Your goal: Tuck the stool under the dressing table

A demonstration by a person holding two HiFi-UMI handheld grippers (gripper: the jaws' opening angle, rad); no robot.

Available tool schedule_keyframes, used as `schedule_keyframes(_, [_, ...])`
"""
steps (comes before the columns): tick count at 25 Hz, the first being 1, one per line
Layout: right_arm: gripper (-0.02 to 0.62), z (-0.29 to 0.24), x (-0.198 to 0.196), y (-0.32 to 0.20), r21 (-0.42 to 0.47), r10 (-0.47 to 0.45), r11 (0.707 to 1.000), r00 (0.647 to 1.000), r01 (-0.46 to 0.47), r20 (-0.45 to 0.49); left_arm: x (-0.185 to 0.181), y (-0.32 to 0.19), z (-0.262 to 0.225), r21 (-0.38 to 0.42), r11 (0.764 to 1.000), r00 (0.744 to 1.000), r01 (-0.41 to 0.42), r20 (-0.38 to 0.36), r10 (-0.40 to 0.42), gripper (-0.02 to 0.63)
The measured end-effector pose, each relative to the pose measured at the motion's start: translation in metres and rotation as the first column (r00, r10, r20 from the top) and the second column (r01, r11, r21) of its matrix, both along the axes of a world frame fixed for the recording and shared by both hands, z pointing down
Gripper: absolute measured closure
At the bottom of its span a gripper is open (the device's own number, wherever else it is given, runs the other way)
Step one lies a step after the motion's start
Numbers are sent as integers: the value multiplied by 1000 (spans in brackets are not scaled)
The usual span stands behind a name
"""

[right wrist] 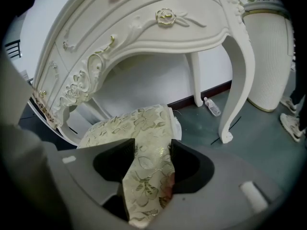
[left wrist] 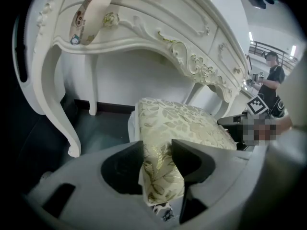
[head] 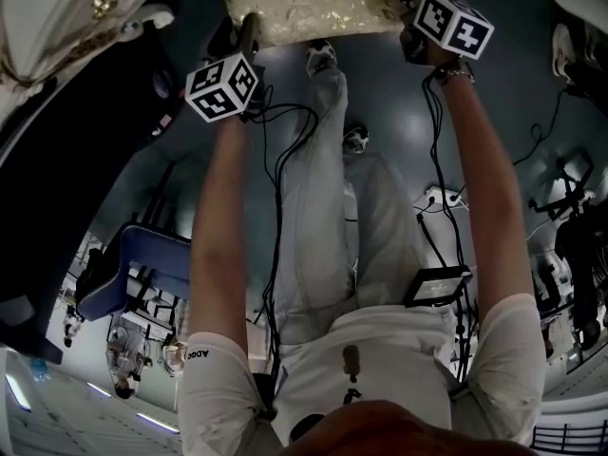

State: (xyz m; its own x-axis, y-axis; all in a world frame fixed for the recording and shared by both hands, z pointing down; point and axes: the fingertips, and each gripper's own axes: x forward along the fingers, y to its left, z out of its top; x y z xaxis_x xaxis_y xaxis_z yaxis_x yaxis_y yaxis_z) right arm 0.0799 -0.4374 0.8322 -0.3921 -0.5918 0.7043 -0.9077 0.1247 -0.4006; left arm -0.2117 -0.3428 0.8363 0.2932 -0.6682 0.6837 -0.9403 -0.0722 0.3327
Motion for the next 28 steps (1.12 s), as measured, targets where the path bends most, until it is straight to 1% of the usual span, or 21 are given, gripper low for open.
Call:
schedule_keyframes(5, [353,4,-9,-21,11,7,1000,1000,-7,2,-10,-22,3,13,1000,1000,18,14,-18,416])
schedule_keyframes(9, [358,4,-8,-30,20,6,1000,1000,-6,13,-12,-30,2,16,999,999,37,-9,-37,414])
schedule_keyframes(11, [372,-3,-6,-27,36,6,999,1000,-7,22,-11,-26,-3,21,999,999,48,-14,-48,415])
schedule_keyframes(13, [369,-7,-4,-15,37,3,999,1000,-4,22,-8,-18,-8,19,999,999,37,2,-37,423])
schedule_keyframes(16, [339,-5,-2,14,4,-21,1000,1000,21,11,0,4,-11,5,1000,999,-6,35,6,423])
schedule_keyframes(21, [327,2,7,64,-40,-50,998,999,51,5,14,49,-3,-46,997,995,-65,72,68,422])
schedule_keyframes(24, [328,11,5,87,-65,-83,994,996,82,-15,15,67,6,-78,992,989,-96,101,104,420])
schedule_keyframes(28, [356,16,6,88,-56,-112,992,991,109,-67,13,66,15,-100,991,988,-93,114,104,420])
